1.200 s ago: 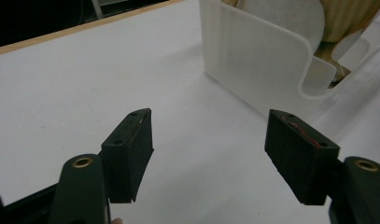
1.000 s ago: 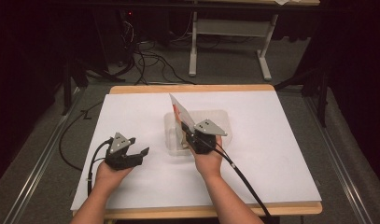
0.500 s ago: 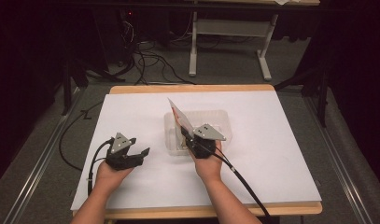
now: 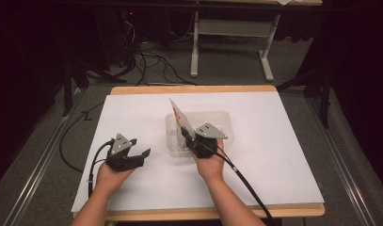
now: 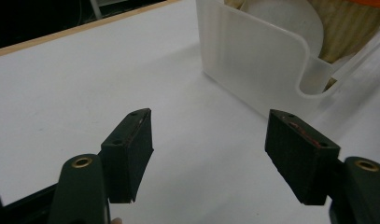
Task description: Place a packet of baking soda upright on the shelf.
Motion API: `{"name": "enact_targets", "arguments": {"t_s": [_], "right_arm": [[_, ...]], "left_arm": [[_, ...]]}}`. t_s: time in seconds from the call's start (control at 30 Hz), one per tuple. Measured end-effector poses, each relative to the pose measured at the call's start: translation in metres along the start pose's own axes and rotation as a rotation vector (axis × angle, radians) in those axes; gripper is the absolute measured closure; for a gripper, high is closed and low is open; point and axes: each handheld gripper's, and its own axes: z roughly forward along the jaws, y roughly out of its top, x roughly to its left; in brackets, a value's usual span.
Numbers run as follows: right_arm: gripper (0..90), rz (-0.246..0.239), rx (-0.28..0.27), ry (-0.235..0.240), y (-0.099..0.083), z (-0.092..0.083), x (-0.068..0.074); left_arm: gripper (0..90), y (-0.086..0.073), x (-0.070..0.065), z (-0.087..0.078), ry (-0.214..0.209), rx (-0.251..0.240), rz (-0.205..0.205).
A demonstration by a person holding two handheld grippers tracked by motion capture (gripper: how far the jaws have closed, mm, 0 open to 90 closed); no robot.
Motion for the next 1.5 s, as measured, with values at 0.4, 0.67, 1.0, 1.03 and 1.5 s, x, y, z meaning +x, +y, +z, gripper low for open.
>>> {"name": "enact_targets", "arguments": {"t_s": [0.4,0.67,1.0,1.03,1.5], "right_arm": [[58.9,-0.005,0.012,0.034,0.005,0.002,0.001],[38.6,-0.022,0.037,0.029,0.006,0.001,0.003],[34.9,-0.004,0.037,0.036,0.003,-0.017,0.001],[34.9,-0.001,0.040,0.035,0.002,-0.019,0.000],[34.8,-0.012,0.056,0.060,-0.010,-0.073,-0.009]], "left_arm": [[32.7,0.000,0.000,0.000,0.001,-0.001,0.000],[32.7,0.000,0.000,0.000,0.000,-0.001,0.001],[32.7,0.000,0.000,0.000,-0.001,-0.001,0.005],[32.7,0.000,0.000,0.000,-0.001,0.000,0.005],[32.6,0.000,0.002,0.000,0.009,0.006,0.002]]}}
